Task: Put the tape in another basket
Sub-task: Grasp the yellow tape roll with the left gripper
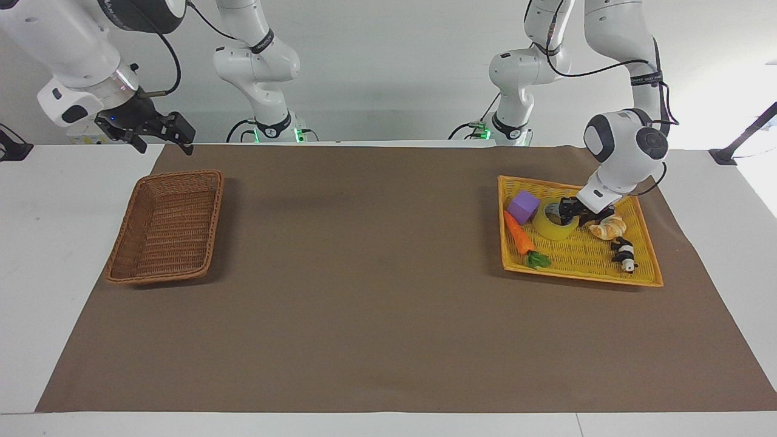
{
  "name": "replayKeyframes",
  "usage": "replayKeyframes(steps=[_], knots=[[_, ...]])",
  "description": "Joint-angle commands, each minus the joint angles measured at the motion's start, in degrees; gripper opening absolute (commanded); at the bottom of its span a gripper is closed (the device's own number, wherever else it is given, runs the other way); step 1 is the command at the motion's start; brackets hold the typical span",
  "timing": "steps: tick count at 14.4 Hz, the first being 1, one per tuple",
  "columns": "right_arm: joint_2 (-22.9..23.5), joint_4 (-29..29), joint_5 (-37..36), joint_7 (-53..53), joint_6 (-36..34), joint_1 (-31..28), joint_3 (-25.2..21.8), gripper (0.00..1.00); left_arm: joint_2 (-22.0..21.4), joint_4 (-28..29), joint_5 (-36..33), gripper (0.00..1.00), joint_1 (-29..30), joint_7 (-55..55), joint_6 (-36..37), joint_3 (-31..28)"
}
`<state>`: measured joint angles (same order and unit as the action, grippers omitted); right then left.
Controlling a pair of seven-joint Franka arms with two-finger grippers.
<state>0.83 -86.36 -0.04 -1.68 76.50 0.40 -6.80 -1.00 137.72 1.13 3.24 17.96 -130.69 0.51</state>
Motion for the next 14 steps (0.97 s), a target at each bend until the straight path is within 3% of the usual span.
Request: replayKeyframes(steps=[1, 5, 7, 8, 9, 11, 14], knots=[[-1.3, -1.6, -0.5, -1.1, 0.7, -0.2, 0.2, 0.99, -0.8, 1.2, -0.5, 0.39, -0.9, 0.4, -0.5, -0.2], [-1.3, -1.6, -0.5, -1.1, 0.7, -0.1, 0.2, 0.99, -1.1, 2.0, -0.5, 0.31, -0.9, 0.5, -0.6, -0.2], [-1.3, -1.6, -0.5, -1.1, 0.7, -0.1, 0.2, 0.99, -1.5, 2.6, -0.5, 0.14, -0.9, 0.5, -0.5, -0.2], [-1.3, -1.6, -0.5, -1.1, 0.7, -0.1, 0.2, 0.99, -1.5, 2.6, -0.5, 0.01, -0.9, 0.5, -0.3, -0.2], [-1.3, -1.6, -0.5, -1.1, 0.7, -0.2, 0.2, 0.99, -1.4, 1.9, -0.5, 0.00, -0.9, 0.5, 0.2, -0.2], [-1.4, -1.6, -0.5, -1.1, 0.7, -0.1, 0.2, 0.99, -0.4, -2.8, -0.5, 0.00, -1.0, 0.4, 5.2, -0.2], [-1.3, -1.6, -0.5, -1.1, 0.7, -0.1, 0.2, 0.99, 1.0, -15.2, 1.1, 0.00, -1.1, 0.0, 20.3, -0.2]])
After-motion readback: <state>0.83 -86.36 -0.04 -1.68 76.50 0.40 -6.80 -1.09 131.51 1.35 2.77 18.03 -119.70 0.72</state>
